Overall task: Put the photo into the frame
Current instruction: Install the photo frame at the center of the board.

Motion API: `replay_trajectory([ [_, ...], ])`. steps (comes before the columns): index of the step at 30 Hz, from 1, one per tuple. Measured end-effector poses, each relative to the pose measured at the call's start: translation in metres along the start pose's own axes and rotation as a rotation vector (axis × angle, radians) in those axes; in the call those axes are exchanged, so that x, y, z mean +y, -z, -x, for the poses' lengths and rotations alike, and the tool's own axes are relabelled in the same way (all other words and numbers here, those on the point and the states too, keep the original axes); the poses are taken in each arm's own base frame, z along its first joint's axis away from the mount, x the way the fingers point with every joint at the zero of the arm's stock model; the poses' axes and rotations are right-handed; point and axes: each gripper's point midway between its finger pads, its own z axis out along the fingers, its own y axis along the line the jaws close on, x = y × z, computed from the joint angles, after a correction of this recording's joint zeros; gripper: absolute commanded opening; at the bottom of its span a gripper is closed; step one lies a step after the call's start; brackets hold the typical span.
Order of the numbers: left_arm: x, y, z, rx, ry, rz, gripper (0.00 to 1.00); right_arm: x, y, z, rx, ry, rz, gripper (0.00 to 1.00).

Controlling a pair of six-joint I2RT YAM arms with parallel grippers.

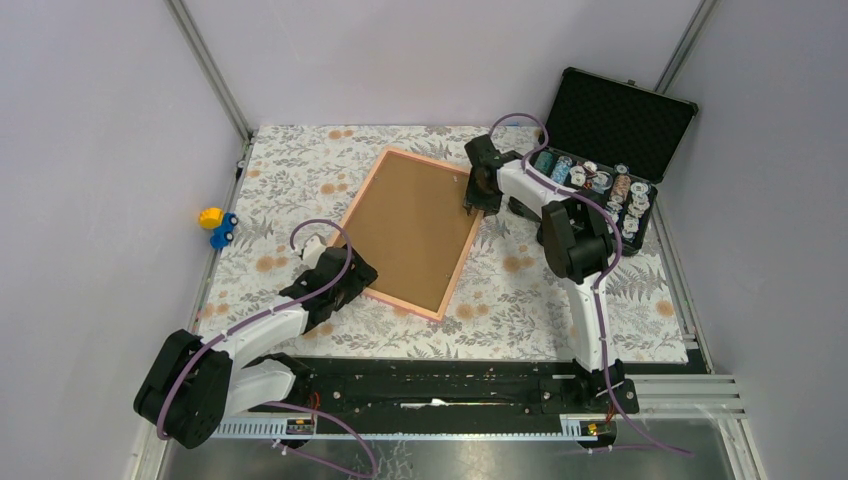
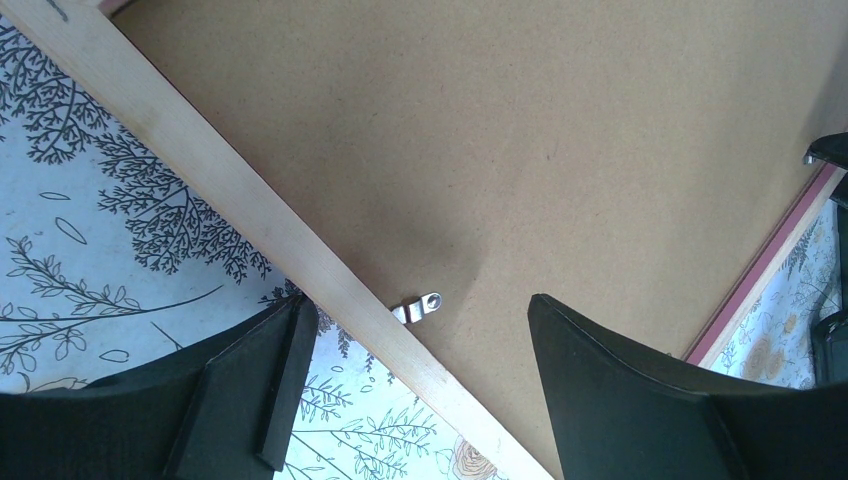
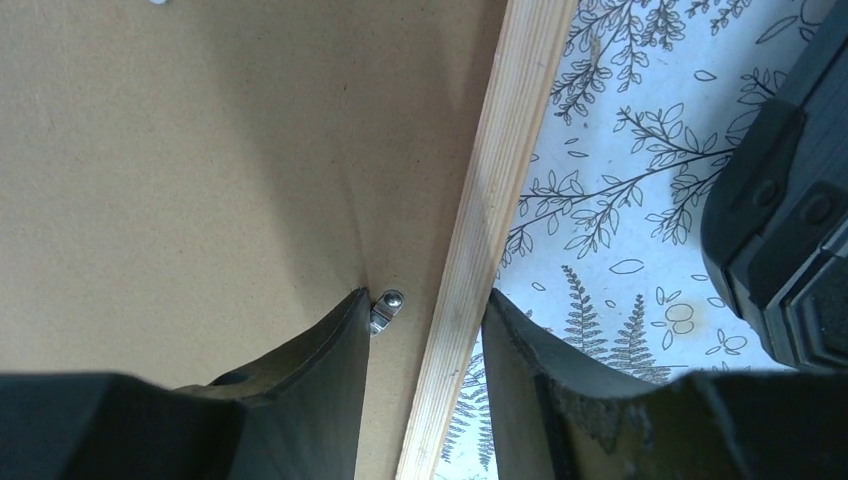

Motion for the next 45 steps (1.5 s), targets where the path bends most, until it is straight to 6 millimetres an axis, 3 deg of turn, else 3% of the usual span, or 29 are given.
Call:
replay_trajectory([
  [5, 0.000, 0.000, 0.000, 0.000, 0.000, 0.000, 0.86, -0.002, 0.002, -0.003, 0.033, 0.076, 0.008, 0.01],
  [20, 0.000, 0.000, 0.000, 0.000, -0.001, -0.002, 0.87, -0.011, 0.006, 0.000, 0.069, 0.326, 0.003, 0.00],
  [22, -0.001, 0.000, 0.000, 0.001, -0.001, -0.003, 0.89, -0.011, 0.006, -0.001, 0.070, 0.332, 0.007, 0.11],
  [24, -0.001, 0.000, 0.000, 0.003, -0.011, -0.008, 0.94, -0.009, 0.006, -0.002, 0.071, 0.332, 0.020, 0.39],
  [25, -0.002, 0.000, -0.001, 0.006, -0.018, -0.014, 0.96, -0.009, 0.007, -0.002, 0.067, 0.326, 0.029, 0.46],
  [27, -0.004, 0.000, -0.001, 0.011, -0.031, -0.024, 0.98, -0.008, 0.008, -0.005, 0.056, 0.314, 0.056, 0.58],
  [29, -0.007, -0.001, -0.001, 0.013, -0.041, -0.034, 0.98, -0.011, 0.014, -0.021, 0.078, 0.297, 0.094, 0.64],
  [30, -0.008, -0.001, -0.002, 0.015, -0.048, -0.040, 0.98, -0.015, 0.021, -0.038, 0.106, 0.279, 0.114, 0.65],
  [35, -0.010, 0.000, -0.003, 0.025, -0.066, -0.047, 0.98, -0.013, 0.038, -0.060, 0.106, 0.218, 0.186, 0.64],
  [40, -0.006, 0.001, -0.002, 0.054, -0.087, -0.006, 0.98, -0.007, 0.039, -0.074, 0.091, 0.183, 0.243, 0.44],
  [45, -0.005, -0.001, 0.013, 0.043, -0.079, 0.029, 0.98, 0.010, 0.037, -0.089, 0.096, 0.174, 0.283, 0.43],
])
